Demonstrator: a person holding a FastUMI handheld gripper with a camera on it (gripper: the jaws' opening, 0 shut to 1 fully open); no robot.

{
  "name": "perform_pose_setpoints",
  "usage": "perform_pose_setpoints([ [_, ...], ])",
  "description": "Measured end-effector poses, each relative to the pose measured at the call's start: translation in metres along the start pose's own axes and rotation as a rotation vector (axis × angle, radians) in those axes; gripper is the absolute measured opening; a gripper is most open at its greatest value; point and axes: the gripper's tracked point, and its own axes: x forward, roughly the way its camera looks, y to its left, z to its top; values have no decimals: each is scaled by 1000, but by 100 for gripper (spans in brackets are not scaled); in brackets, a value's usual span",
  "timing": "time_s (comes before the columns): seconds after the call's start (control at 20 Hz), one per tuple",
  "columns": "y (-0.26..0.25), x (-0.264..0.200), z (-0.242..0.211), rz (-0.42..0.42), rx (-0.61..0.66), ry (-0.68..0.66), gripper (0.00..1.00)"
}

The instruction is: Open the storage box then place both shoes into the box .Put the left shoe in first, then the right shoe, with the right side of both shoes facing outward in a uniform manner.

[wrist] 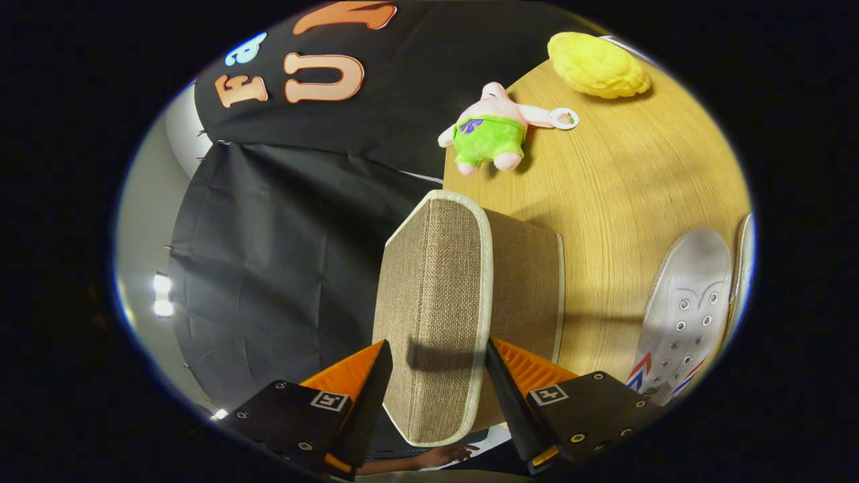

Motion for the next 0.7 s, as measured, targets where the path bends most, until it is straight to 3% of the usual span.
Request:
perform_pose_setpoints([
  [0.2, 10, -16, 8, 49, -2, -30, 76],
  [0.3, 23, -20, 13, 100, 6, -44, 64],
  [0.45, 12, -14, 10, 64, -10, -37, 38],
  [0.7, 48, -7, 19, 117, -23, -56, 17],
])
